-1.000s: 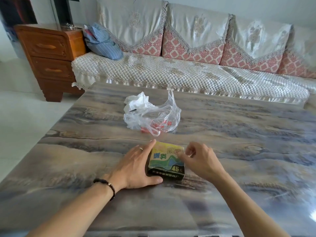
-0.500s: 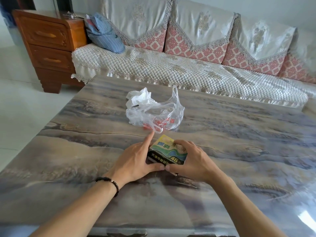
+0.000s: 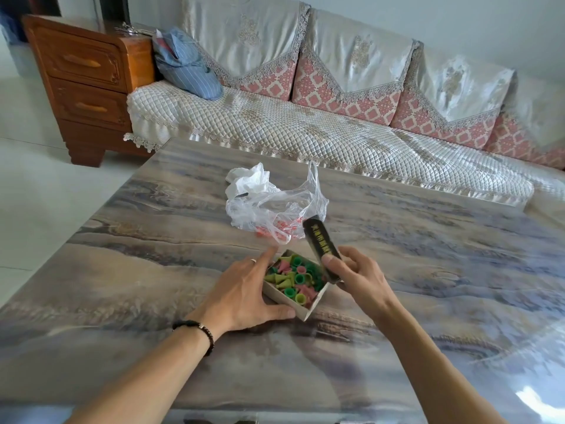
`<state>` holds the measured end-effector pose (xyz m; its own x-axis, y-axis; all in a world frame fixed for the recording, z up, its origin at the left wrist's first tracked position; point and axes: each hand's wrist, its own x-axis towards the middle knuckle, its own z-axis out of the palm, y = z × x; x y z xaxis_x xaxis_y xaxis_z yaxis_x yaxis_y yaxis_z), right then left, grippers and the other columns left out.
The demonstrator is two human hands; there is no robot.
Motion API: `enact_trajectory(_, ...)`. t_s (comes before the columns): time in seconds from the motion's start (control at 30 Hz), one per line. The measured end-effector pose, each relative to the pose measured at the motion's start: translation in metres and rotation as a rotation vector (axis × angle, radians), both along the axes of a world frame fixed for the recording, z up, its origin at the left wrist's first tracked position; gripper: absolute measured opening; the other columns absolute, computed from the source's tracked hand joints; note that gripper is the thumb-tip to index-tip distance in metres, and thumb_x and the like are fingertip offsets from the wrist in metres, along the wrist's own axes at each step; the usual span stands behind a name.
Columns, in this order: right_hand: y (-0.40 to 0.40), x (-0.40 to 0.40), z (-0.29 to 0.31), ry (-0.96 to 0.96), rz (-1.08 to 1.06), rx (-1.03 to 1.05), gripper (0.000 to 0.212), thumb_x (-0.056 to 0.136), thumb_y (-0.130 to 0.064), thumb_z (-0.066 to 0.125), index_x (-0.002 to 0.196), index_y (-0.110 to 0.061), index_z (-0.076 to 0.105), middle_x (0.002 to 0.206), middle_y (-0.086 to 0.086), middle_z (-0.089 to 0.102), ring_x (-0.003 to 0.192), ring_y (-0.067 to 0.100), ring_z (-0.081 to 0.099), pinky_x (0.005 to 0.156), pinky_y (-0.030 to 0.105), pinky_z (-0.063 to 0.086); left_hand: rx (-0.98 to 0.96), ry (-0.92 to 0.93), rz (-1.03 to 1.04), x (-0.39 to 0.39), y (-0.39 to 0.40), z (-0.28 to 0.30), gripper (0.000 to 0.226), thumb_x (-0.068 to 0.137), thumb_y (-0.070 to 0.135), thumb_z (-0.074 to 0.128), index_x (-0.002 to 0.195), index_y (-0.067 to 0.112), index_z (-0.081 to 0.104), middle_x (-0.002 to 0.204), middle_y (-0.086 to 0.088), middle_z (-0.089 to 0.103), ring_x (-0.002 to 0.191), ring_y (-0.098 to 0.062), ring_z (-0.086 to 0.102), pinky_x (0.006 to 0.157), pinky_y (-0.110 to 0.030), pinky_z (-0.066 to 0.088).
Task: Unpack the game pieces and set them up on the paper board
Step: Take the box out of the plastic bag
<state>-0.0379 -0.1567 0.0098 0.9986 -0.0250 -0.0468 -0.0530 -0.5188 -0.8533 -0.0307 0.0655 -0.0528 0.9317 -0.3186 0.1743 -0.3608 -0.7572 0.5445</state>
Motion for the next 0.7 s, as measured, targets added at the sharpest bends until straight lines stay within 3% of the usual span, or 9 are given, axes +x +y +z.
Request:
enact_trajectory(0.07,-0.005,0.004,-0.002,0.0,-0.098,0.006,0.048,0.071,-0.062,0.053,0.081,-0.016,0.064,0.07,0.0,0.066,0.071,0.017,0.06,0.074,0.046,0.051,0.031,0.02,-0.02,-0.002,-0.002,0.003,0.121,0.054,0.088,0.059,0.149,0.032,0.008,0.142,0.001,0.046,0.127,-0.022,0.043,0.104,-0.036,0.038)
enact_trajectory(0.1,-0.007,0.005,-0.004,-0.003,-0.146,0.006,0.052,0.072,-0.064,0.05,0.08,-0.014,0.064,0.074,0.007,0.067,0.073,0.021,0.062,0.075,0.049,0.052,0.042,0.019,-0.033,-0.003,-0.003,0.005,0.122,0.053,0.089,0.058,0.149,0.032,0.009,0.144,0.001,0.043,0.129,-0.022,0.041,0.106,-0.036,0.036)
enact_trajectory(0.17,-0.009,0.008,-0.005,-0.07,-0.229,-0.027,0.047,0.079,-0.063,0.049,0.091,-0.02,0.065,0.085,0.005,0.069,0.084,0.025,0.065,0.078,0.048,0.055,0.063,0.006,-0.053,-0.004,-0.005,0.006,0.124,0.054,0.091,0.054,0.15,0.028,0.01,0.15,0.002,0.034,0.132,-0.02,0.037,0.11,-0.034,0.03)
enact_trajectory(0.23,-0.012,0.008,0.0,-0.186,-0.288,-0.161,0.033,0.091,-0.05,0.048,0.103,-0.022,0.061,0.089,-0.003,0.064,0.086,0.022,0.061,0.074,0.036,0.049,0.081,-0.015,-0.057,-0.006,-0.006,0.006,0.125,0.054,0.093,0.052,0.151,0.026,0.009,0.153,0.004,0.029,0.133,-0.019,0.035,0.111,-0.033,0.028)
enact_trajectory(0.33,-0.018,0.013,0.004,-0.292,-0.318,-0.282,0.028,0.097,-0.04,0.047,0.101,-0.019,0.064,0.083,-0.004,0.064,0.08,0.022,0.061,0.071,0.034,0.047,0.154,-0.063,0.006,-0.014,-0.014,0.007,0.136,0.049,0.099,0.043,0.152,0.021,0.0,0.155,0.0,0.025,0.138,-0.019,0.029,0.115,-0.036,0.019)
enact_trajectory(0.43,-0.025,0.02,0.004,-0.256,-0.403,-0.137,0.027,0.095,-0.037,0.051,0.095,-0.015,0.066,0.077,0.003,0.068,0.063,0.022,0.068,0.059,0.033,0.057,0.211,-0.112,0.15,-0.021,-0.03,0.007,0.141,0.045,0.1,0.038,0.151,0.018,-0.006,0.149,-0.004,0.034,0.132,-0.021,0.035,0.111,-0.045,0.023)
enact_trajectory(0.53,-0.03,0.024,0.002,-0.16,-0.494,0.026,0.023,0.094,-0.036,0.055,0.095,-0.014,0.062,0.074,0.009,0.069,0.049,0.016,0.068,0.047,0.024,0.054,0.27,-0.147,0.181,-0.024,-0.038,0.009,0.132,0.051,0.091,0.041,0.15,0.019,-0.006,0.14,-0.003,0.043,0.123,-0.023,0.041,0.103,-0.043,0.029)
enact_trajectory(0.7,-0.034,0.038,-0.015,0.036,-0.609,0.227,0.032,0.094,-0.031,0.056,0.081,-0.004,0.064,0.064,0.012,0.069,0.051,0.021,0.069,0.064,0.036,0.061,0.246,-0.162,0.078,-0.026,-0.01,0.006,0.12,0.06,0.08,0.048,0.151,0.023,-0.005,0.145,0.005,0.036,0.127,-0.016,0.033,0.105,-0.035,0.026)
